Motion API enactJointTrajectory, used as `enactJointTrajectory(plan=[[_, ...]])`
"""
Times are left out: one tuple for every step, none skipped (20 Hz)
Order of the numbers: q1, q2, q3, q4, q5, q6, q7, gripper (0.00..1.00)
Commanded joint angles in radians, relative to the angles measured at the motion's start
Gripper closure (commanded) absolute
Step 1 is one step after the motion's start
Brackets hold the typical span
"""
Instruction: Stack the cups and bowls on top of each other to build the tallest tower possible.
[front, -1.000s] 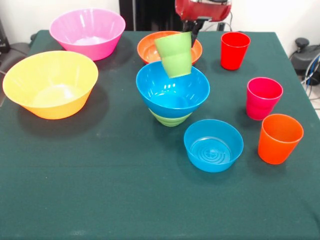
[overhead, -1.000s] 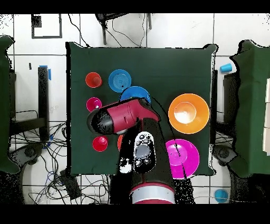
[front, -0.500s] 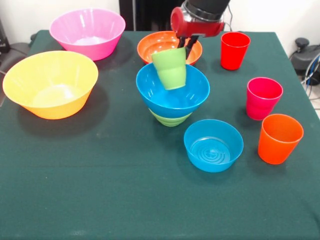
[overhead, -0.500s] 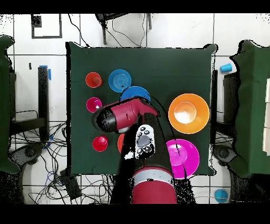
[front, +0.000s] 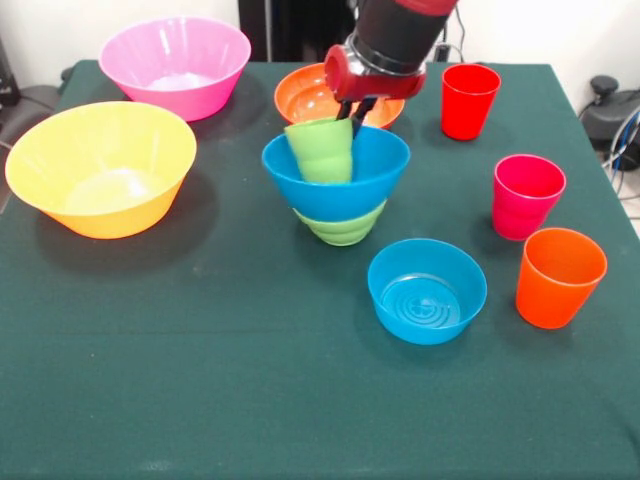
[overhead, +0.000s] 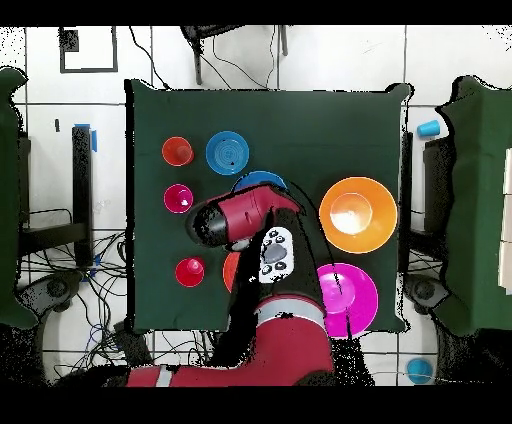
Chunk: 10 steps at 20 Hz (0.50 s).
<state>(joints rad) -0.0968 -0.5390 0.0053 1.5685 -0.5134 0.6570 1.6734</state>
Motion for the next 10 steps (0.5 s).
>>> enactJointTrajectory(plan=[[0.043, 0.112, 0.003, -0.106, -0.1, 0.048, 0.005, 1.0], [0.048, 0.121, -0.001, -0.115, -0.099, 0.048, 0.008, 1.0], [0.053, 0.123, -0.006, -0.119, -0.097, 0.049, 0.013, 1.0], [0.056, 0.128, -0.009, -0.125, -0.096, 0.051, 0.013, 1.0], [0.059, 0.127, -0.011, -0.126, -0.094, 0.048, 0.015, 1.0], [0.062, 0.129, -0.013, -0.129, -0.092, 0.048, 0.015, 1.0], [0.066, 0.123, -0.017, -0.125, -0.091, 0.042, 0.018, 1.0], [0.069, 0.124, -0.019, -0.128, -0.089, 0.043, 0.019, 1.0], [0.073, 0.122, -0.022, -0.127, -0.084, 0.038, 0.024, 1.0], [0.076, 0.125, -0.024, -0.132, -0.081, 0.036, 0.026, 1.0]])
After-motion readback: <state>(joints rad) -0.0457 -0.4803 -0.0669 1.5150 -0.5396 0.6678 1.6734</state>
